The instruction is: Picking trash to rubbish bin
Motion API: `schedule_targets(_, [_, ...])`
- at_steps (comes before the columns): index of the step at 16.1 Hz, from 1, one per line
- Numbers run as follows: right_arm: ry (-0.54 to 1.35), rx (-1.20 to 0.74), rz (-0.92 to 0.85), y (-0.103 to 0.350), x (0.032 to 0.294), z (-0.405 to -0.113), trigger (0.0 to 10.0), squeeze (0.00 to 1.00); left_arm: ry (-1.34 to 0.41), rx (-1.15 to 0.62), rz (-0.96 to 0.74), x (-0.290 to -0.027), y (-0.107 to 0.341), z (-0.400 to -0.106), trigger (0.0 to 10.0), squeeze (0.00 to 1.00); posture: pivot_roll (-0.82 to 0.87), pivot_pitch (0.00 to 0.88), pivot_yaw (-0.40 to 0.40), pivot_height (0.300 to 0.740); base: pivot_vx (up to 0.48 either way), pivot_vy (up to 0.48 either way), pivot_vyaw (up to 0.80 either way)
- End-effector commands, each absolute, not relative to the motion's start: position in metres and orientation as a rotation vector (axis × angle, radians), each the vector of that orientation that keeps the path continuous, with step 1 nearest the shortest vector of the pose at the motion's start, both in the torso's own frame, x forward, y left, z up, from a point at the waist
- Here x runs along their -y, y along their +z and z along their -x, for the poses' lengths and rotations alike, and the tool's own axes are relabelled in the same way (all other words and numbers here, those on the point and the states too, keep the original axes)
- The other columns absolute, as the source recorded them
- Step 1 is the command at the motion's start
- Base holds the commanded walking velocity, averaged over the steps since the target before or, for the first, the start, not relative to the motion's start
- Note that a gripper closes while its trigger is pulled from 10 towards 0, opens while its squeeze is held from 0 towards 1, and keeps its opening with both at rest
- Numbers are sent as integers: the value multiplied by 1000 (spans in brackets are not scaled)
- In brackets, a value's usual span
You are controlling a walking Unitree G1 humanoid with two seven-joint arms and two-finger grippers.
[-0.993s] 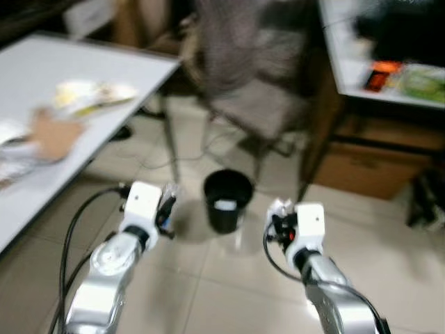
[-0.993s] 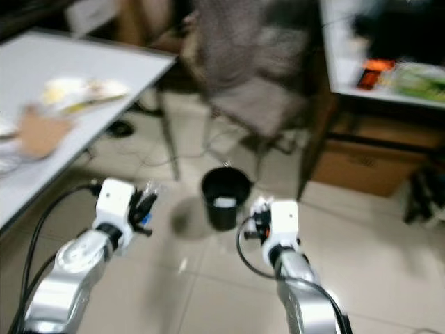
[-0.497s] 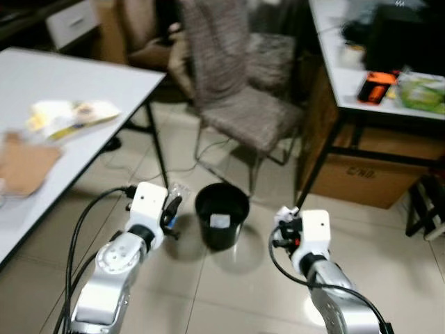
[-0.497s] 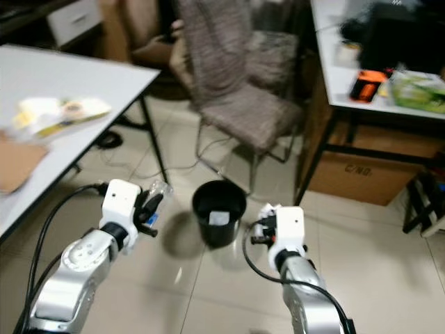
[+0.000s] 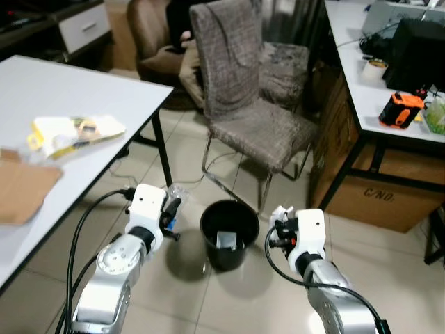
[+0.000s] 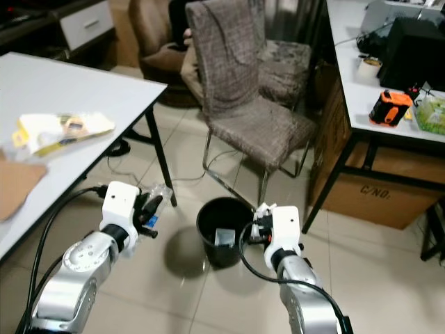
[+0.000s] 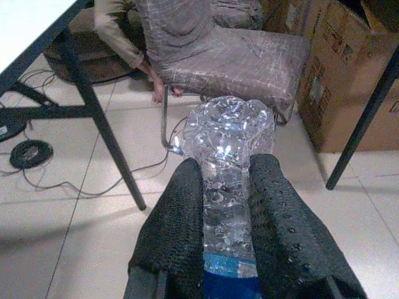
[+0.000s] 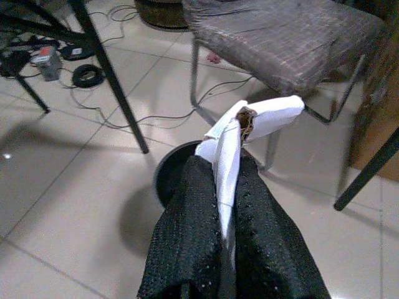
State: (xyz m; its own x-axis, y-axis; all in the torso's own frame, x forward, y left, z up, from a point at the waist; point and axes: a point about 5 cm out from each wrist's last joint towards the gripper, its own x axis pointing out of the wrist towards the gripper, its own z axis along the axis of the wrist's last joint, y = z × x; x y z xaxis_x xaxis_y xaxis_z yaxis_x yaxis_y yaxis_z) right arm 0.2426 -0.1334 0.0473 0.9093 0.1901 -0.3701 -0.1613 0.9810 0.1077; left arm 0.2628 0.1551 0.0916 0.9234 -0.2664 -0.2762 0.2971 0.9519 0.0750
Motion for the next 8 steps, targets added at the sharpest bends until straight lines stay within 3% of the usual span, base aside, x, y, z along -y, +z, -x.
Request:
schedule_targets(1, [156,-393,-63,46,143,-243,10000,0,-315,-254,-112,-147,93,-264,10000,0,-32,37,-19,740,424,0,0])
schedule_targets(7, [170,-394,-55,46,143,-245,10000,0,-327,-259,-116,-147,89,-264,10000,0,-34,31,-20,740,428,0,0])
schedule_targets(8, [165,-405,-62,43,142,-243,10000,0,-334,-261,-120,-147,88,-264,10000,0,-35,33,-15,740,428,0,-619])
